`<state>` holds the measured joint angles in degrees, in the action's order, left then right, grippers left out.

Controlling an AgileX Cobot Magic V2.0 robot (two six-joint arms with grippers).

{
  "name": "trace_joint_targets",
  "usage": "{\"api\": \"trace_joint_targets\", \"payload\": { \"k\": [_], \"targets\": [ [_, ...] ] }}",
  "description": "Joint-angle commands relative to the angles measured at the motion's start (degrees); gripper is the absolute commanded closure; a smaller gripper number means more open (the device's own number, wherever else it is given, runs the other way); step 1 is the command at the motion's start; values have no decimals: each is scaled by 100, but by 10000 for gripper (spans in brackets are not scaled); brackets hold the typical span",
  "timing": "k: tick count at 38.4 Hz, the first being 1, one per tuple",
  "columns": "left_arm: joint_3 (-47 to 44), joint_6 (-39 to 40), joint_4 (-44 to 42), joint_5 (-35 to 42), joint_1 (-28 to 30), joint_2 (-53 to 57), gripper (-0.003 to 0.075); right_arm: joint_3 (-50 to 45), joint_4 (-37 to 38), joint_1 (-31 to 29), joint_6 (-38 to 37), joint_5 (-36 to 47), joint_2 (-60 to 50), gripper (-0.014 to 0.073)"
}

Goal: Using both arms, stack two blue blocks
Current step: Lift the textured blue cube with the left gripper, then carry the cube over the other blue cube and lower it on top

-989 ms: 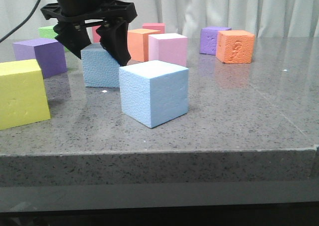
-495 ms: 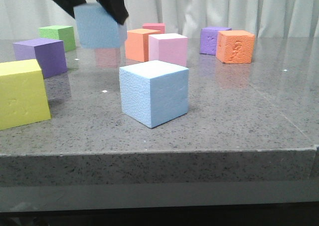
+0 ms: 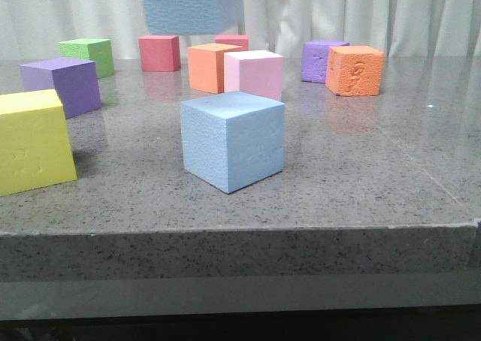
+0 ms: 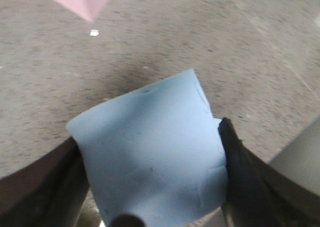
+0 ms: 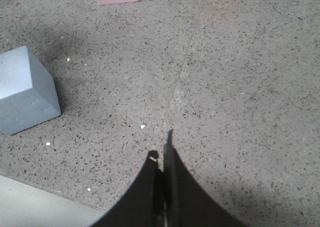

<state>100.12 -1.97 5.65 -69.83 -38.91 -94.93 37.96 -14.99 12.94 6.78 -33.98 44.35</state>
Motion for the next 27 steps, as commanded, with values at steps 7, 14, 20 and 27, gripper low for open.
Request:
{"api": "trace_joint_targets", "payload": {
  "k": [7, 14, 20, 27],
  "targets": [
    [90, 36, 74, 215, -495, 246, 354, 155, -19, -47, 32, 358, -57, 661],
    [-147, 45, 121, 342, -533, 228, 353, 155, -19, -47, 32, 358, -57, 661],
    [-370, 45, 211, 448, -533, 228, 353, 155, -19, -47, 32, 358, -57, 661],
    [-496, 45, 222, 644, -533, 205, 352, 155, -19, -47, 32, 358, -57, 661]
  ]
}}
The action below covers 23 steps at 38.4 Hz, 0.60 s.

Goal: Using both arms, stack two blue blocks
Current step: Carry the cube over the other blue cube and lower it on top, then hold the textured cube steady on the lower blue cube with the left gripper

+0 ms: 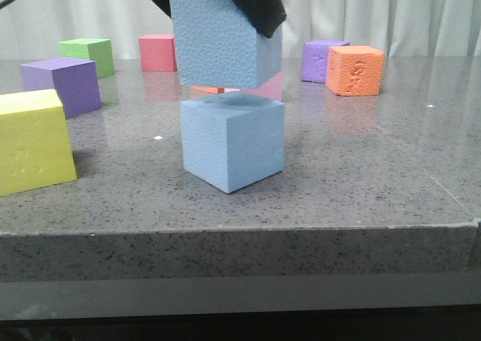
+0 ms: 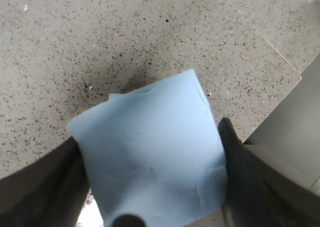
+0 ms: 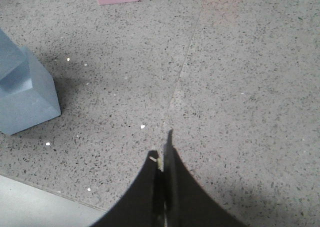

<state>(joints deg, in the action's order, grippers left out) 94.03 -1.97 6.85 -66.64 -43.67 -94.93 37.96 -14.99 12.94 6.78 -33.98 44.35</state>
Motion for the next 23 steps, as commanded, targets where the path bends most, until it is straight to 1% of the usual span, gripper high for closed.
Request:
{"api": "trace_joint_targets", "payload": {
  "k": [1, 7, 12, 15, 18, 23],
  "targets": [
    [113, 45, 103, 324, -57, 205, 352, 155, -19, -47, 32, 358, -57, 661],
    [91, 45, 87, 324, -57, 110, 346, 155, -19, -47, 32, 358, -57, 661],
    [91, 45, 87, 313, -57, 19, 314, 155, -19, -47, 32, 358, -57, 661],
    [91, 45, 77, 313, -57, 7, 266, 155, -20, -47, 32, 349, -57, 661],
    [91, 45, 77, 313, -57, 7, 198, 155, -20, -47, 32, 345, -57, 661],
    [91, 45, 77, 313, -57, 7, 136, 155, -20, -47, 32, 345, -57, 661]
  ]
}}
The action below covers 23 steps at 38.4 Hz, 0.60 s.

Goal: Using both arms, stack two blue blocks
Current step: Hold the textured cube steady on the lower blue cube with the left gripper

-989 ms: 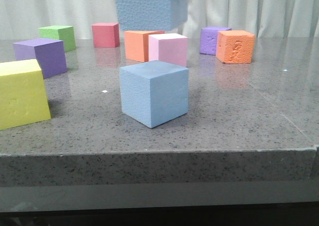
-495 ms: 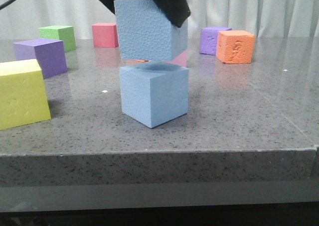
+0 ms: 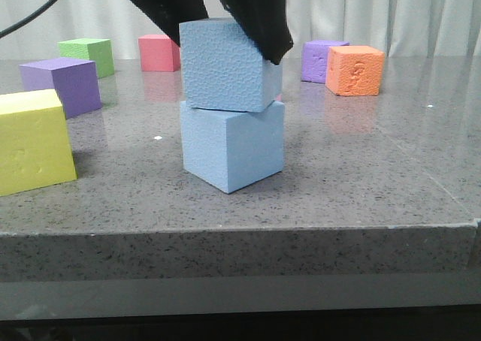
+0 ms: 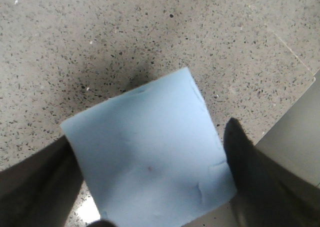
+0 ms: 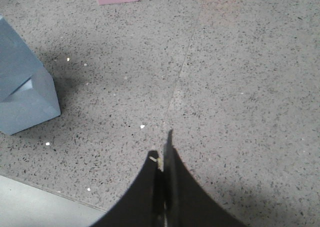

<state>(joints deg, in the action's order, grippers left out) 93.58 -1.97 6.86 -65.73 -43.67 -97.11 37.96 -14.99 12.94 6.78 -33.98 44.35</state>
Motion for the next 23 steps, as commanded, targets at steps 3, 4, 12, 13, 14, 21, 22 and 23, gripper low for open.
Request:
{"api": "trace_joint_targets", "payload": {
  "k": [3, 4, 12, 13, 14, 21, 22, 23],
  "targets": [
    [136, 78, 75, 222, -57, 225, 118, 155, -20, -47, 32, 345, -57, 661],
    [136, 91, 75, 222, -57, 235, 113, 155, -20, -47, 32, 345, -57, 661],
    [136, 197, 75, 222, -57, 235, 108, 155, -20, -47, 32, 345, -57, 661],
    [136, 197, 75, 222, -57, 235, 108, 155, -20, -47, 32, 345, -57, 661],
    [136, 197, 75, 222, -57, 235, 108, 155, -20, -47, 32, 345, -57, 661],
    [136, 271, 38, 222, -57, 235, 109, 155, -20, -47, 32, 345, -57, 661],
    [136, 271, 38, 222, -57, 235, 109, 155, -20, -47, 32, 345, -57, 661],
    [136, 271, 38, 222, -57, 235, 109, 155, -20, -47, 32, 345, -57, 661]
  ]
}}
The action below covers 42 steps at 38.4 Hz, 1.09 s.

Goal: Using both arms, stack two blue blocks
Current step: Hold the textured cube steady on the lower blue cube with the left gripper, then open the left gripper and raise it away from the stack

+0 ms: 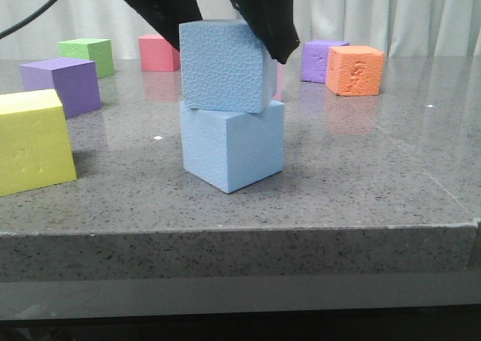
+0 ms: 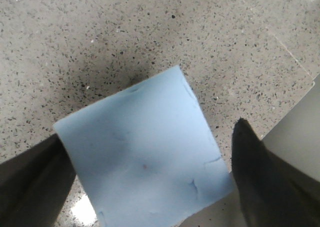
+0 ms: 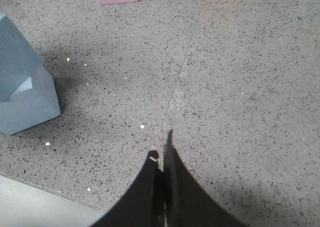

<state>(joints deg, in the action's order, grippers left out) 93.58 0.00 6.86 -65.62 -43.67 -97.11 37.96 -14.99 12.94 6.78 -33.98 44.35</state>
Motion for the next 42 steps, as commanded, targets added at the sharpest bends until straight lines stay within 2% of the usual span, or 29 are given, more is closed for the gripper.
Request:
{"api": "trace_joint_targets", "payload": {
  "k": [1, 18, 23, 28, 42],
  "targets": [
    [136, 74, 38, 212, -57, 235, 110, 155, -20, -47, 32, 345, -57, 661],
    [136, 74, 38, 158, -57, 235, 112, 155, -20, -47, 32, 345, -57, 661],
    [136, 74, 38, 150, -71, 235, 92, 155, -20, -47, 32, 345, -57, 661],
    [136, 74, 38, 150, -103, 225, 33, 155, -20, -47, 32, 338, -57, 661],
    [136, 74, -142, 136, -142, 235, 31, 155, -20, -47, 32, 338, -57, 661]
  ]
}}
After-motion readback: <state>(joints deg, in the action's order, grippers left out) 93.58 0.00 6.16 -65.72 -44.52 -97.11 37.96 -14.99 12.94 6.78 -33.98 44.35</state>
